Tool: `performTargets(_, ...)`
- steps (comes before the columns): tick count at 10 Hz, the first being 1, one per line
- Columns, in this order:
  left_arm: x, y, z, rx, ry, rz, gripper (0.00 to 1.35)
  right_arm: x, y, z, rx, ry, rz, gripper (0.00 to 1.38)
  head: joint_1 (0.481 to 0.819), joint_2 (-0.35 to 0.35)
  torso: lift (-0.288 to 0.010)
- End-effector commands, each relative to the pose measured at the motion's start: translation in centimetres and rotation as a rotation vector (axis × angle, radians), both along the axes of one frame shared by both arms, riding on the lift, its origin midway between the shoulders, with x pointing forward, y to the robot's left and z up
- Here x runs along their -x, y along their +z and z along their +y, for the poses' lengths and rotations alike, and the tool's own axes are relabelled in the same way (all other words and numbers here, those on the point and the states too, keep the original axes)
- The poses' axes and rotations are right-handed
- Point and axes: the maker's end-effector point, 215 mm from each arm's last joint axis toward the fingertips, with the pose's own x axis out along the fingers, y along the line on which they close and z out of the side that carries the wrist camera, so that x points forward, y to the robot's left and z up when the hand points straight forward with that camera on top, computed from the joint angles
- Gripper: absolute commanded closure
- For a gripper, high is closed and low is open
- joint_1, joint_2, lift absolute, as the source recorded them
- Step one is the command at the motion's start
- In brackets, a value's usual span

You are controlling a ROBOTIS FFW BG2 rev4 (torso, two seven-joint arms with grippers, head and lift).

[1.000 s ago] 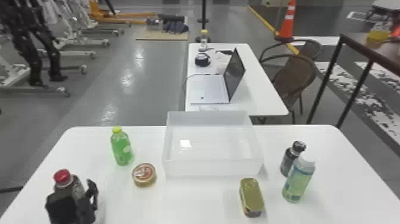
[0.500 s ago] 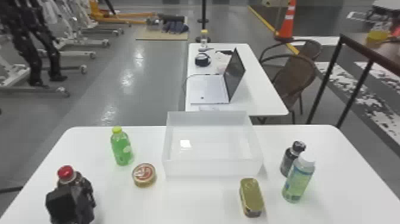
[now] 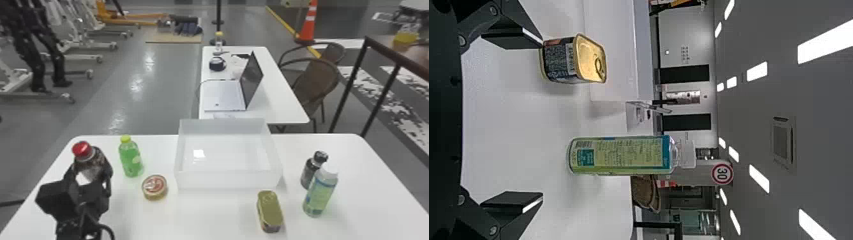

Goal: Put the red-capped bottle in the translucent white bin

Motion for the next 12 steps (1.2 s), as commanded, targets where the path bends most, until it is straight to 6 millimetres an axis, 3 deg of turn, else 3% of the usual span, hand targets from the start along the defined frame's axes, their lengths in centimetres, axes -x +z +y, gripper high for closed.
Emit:
performTargets(1, -2.4, 4.5, -4.5, 0.061, -0.136, -0.080, 0.99, 0.0, 0.0, 0.0, 0.000, 0.000, 0.000, 0.21, 0.549, 0.000, -0.100)
performTargets(3, -6.7, 7.8, -12.2, 0.047, -0.410, -0.094, 0.99, -0.1, -0.1, 0.1, 0.003, 0.002, 0.000, 0.21, 0.549, 0.000, -0.100)
performTargets(4, -8.5, 8.1, -15.9, 0.046, -0.528, -0.094, 0.99, -0.2, -0.1, 0.1, 0.001, 0.003, 0.000, 0.21, 0.549, 0.000, -0.100)
performTargets(7, -11.8, 4.6, -23.5, 0.056, -0.775, 0.004, 0.99, -0.2, -0.3, 0.1, -0.009, -0.001, 0.004, 0.21, 0.549, 0.000, -0.100)
performTargets(10, -12.8, -0.7, -28.0, 0.039, -0.913, 0.126, 0.99, -0.4, -0.4, 0.2, -0.012, -0.001, 0.004, 0.21, 0.549, 0.000, -0.100)
performTargets(12, -12.9, -3.9, -28.0, 0.025, -0.914, 0.206, 0.91, -0.4, -0.5, 0.3, -0.014, -0.001, 0.006, 0.21, 0.549, 0.000, -0.100)
